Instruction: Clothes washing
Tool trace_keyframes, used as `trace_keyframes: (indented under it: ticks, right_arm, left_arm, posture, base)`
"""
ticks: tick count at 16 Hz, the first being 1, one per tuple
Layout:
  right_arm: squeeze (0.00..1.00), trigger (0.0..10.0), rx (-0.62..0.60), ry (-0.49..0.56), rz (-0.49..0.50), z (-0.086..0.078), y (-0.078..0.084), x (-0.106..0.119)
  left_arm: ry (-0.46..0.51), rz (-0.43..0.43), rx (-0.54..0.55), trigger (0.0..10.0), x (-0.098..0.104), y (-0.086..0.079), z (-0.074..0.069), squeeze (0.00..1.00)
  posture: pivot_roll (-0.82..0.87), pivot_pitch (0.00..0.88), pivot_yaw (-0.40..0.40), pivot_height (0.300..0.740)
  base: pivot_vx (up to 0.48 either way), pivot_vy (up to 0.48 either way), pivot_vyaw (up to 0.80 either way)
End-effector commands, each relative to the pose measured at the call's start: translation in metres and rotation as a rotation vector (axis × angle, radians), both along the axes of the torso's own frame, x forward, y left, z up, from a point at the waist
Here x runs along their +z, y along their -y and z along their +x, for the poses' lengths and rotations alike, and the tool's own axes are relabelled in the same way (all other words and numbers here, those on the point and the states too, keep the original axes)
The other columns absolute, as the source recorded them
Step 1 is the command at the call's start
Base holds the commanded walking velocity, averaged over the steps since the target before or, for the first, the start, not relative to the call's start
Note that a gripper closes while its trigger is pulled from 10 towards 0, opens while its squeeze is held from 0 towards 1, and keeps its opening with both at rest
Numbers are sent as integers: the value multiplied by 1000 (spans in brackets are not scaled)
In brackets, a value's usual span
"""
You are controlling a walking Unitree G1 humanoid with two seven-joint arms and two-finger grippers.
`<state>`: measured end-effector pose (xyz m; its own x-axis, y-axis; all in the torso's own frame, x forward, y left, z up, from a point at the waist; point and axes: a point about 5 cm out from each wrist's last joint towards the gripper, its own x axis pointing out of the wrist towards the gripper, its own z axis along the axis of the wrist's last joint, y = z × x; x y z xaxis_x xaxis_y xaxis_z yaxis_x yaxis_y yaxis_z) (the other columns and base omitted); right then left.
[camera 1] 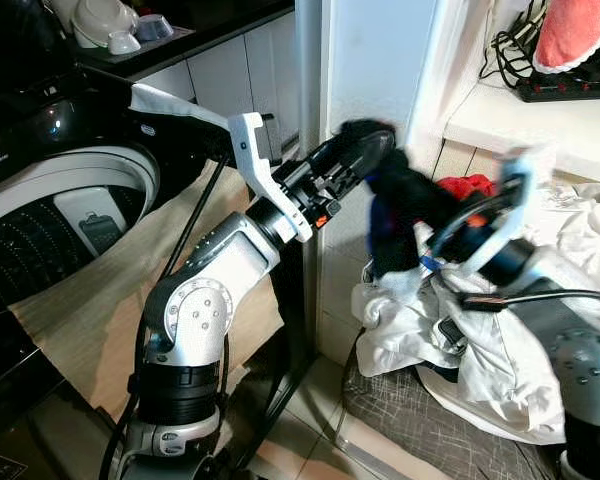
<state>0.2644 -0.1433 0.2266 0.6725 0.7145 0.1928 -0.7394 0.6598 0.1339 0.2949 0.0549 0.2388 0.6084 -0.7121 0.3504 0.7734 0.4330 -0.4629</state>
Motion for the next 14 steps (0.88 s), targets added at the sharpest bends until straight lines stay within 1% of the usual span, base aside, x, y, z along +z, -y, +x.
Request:
trace_keyframes:
  ticks: [1, 2, 4, 5, 6, 8, 14]
  right_arm:
    - [0, 0, 37, 25, -33, -3, -7, 5]
    - [0, 0, 73, 35, -74, -5, -15, 3]
    - [0, 0, 70, 40, -86, -6, -16, 3]
    - [0, 0, 52, 44, -86, -4, -15, 3]
    - [0, 0, 22, 50, -91, -2, -13, 3]
    - [0, 0, 10, 55, -103, -1, -13, 3]
    - [0, 0, -17, 76, -112, 2, -12, 5]
  left_arm:
    - [-1, 25, 3, 10000, 0, 1, 0, 1000]
    - [-14, 59, 69, 10000, -2, -2, 6, 0]
    - [-23, 54, 94, 10000, -2, -6, 9, 0]
    - [-24, 42, 90, 0, -1, -7, 9, 0]
    - [-16, 29, 89, 0, 1, -9, 9, 0]
    - [-12, 28, 77, 0, 1, -8, 8, 0]
    - [-21, 37, 118, 0, 0, -13, 12, 0]
  posture:
    - [-53, 0, 69, 740]
    - [-52, 0, 68, 740]
    - [-53, 0, 70, 740]
    - [-53, 0, 72, 740]
    - [-53, 0, 72, 740]
    - [-53, 0, 72, 740]
    - [-54, 0, 70, 740]
  base:
    - [0, 0, 0]
    - [0, 0, 0]
    - [0, 0, 0]
    - [0, 0, 0]
    - [0, 0, 0]
    - [0, 0, 0]
    - [0, 0, 0]
